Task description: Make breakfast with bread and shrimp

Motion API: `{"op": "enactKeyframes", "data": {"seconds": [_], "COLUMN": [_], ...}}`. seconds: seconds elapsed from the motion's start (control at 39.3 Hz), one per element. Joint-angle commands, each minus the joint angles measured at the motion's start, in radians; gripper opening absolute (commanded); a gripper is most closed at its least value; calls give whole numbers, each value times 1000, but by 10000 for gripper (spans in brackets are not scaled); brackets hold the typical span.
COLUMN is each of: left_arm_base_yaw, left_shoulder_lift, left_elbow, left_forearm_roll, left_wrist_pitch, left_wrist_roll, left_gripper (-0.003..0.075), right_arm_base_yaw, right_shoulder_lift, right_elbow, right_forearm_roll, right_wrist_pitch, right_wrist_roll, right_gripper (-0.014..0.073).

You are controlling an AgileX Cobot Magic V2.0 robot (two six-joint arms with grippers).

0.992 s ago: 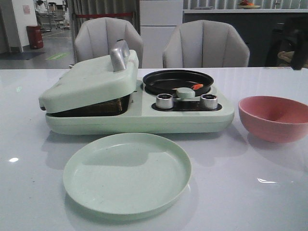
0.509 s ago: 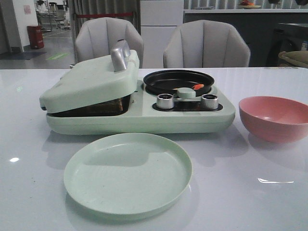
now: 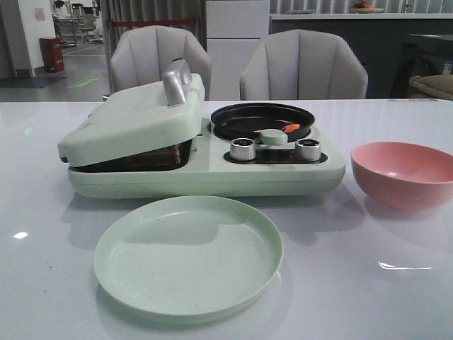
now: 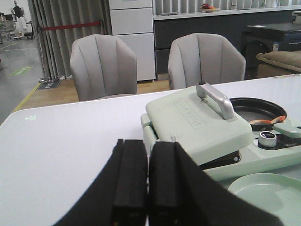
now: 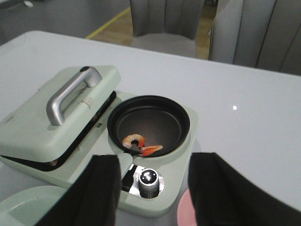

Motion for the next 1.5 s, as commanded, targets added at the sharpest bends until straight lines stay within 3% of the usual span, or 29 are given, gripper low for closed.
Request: {"op": "enactKeyframes", "data": {"seconds": [0.0, 0.2, 0.51, 0.61, 0.69, 0.74, 0.81, 1.48], "left_arm_base_yaw": [-7, -7, -7, -7, -7, -7, -7, -7], "left_shoulder_lift": [-15, -15, -15, -15, -15, -15, -15, -15], "left_elbow": [-26, -26, -26, -26, -26, -26, -26, -26], "left_forearm_roll": [-12, -12, -12, -12, -12, -12, -12, -12], "left_wrist_pitch": [-71, -71, -71, -71, -71, -71, -71, -71], "left_wrist_roll": [-12, -12, -12, -12, -12, -12, -12, -12], "left_gripper": [114, 114, 114, 114, 114, 114, 114, 114], "right_arm_base_yaw": [10, 32, 38, 38, 38, 38, 38, 38], "right_shoulder_lift": [-134, -374, -572, -573, -573, -573, -573, -573], "right_elbow": [87, 300, 496, 514, 514, 514, 514, 514], "right_forearm_roll": [-14, -13, -13, -13, -13, -13, -13, -13], "right_wrist_pitch": [-183, -379, -307, -310, -306, -302, -302, -301], "right_wrist_roll": [-9, -8, -8, -8, -8, -8, -8, -8], "right_gripper": [447, 447, 431, 334, 181, 127, 156, 153]}}
